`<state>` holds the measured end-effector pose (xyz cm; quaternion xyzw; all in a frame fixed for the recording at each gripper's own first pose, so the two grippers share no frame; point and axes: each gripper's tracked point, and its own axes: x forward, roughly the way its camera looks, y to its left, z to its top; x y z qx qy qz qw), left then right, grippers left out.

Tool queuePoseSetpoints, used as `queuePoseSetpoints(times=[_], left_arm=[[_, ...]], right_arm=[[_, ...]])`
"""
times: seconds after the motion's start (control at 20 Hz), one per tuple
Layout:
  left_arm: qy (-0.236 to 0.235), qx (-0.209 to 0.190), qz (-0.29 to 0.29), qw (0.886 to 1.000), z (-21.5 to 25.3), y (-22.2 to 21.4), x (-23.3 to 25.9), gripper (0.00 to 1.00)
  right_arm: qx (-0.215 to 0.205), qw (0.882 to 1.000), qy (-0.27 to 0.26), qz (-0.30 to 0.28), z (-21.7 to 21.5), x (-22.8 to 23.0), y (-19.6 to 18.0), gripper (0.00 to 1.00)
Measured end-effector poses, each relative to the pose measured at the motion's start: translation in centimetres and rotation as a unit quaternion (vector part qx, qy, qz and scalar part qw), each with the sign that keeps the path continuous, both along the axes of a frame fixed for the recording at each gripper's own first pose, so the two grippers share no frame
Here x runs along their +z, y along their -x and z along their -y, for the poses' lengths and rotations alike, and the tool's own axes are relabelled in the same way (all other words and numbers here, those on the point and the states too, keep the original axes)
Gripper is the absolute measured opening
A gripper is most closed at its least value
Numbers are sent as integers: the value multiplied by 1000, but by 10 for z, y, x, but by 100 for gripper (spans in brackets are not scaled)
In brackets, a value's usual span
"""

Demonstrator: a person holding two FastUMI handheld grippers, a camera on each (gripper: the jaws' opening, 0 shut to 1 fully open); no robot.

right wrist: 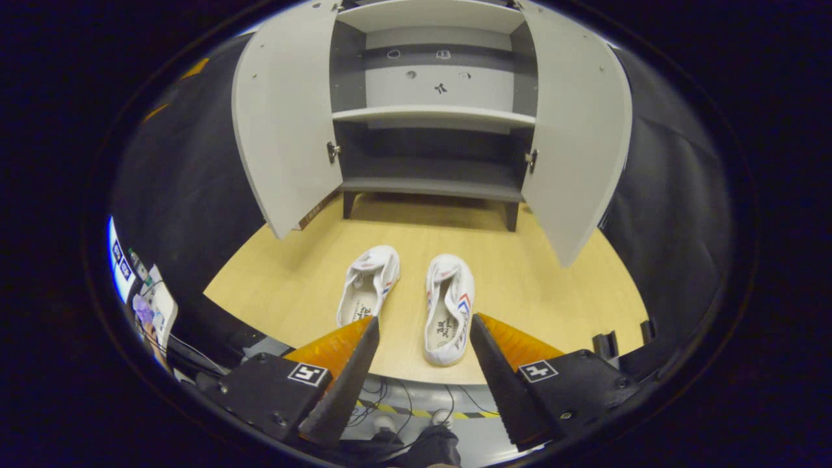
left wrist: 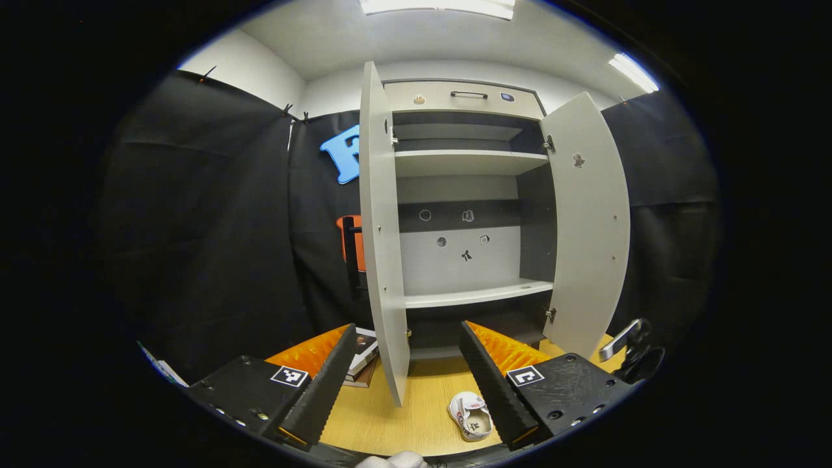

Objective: Grab one shoe with the right hand and put it into the shoe cabinet, grab the other shoe with the left hand and put it into the shoe cabinet; then close the right door with the right hand and the left door with the left hand.

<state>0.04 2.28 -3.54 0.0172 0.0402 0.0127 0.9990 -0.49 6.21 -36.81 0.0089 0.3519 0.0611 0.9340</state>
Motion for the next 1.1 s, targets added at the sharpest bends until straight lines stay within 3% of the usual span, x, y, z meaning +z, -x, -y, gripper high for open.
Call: queuePoseSetpoints(times=[0.05,0.1,0.35,0.5,0.55,0.6,0.65,0.7,0.75,0.8,0.85,0.9,0.95,1.1], left_arm=[[-4,1,5,1000,0,0,2,95],[-5,-1,5,1000,2,-1,1,95],[-17,5,10,1000,9,-5,3,96],[-19,9,14,1000,10,-14,3,100],[-21,11,11,1000,10,-17,1,100],[-22,12,6,1000,9,-20,-2,96],[-20,15,4,1000,9,-23,-4,96],[-17,17,-1,1000,9,-27,-6,96],[-12,18,-5,1000,9,-29,-8,100],[-10,15,-10,1000,11,-32,-11,96],[-8,15,-13,1000,12,-35,-13,100],[-8,15,-15,1000,13,-37,-13,96],[-10,16,-19,1000,13,-40,-14,96],[-6,15,-18,1000,15,-44,-13,96]], right_arm=[[-1,1000,-7,-4,-3,-12,-9,84],[-3,1000,-20,-12,-8,-24,-17,88],[-20,999,-9,-36,-9,-82,-70,67],[-23,998,-16,-51,-11,-109,-98,67],[-24,998,-21,-53,-14,-112,-104,58],[-27,998,-30,-48,-18,-116,-113,65],[-30,998,-35,-44,-19,-118,-122,61],[-35,998,-36,-37,-17,-118,-131,52],[-44,998,-38,-35,-17,-121,-139,57],[-55,997,-40,-33,-15,-124,-145,50],[-66,996,-41,-33,-8,-128,-150,36],[-65,995,-59,-40,-14,-136,-155,19],[-67,995,-62,-40,-9,-128,-154,11],[-57,993,-84,-55,-6,-121,-153,5]])
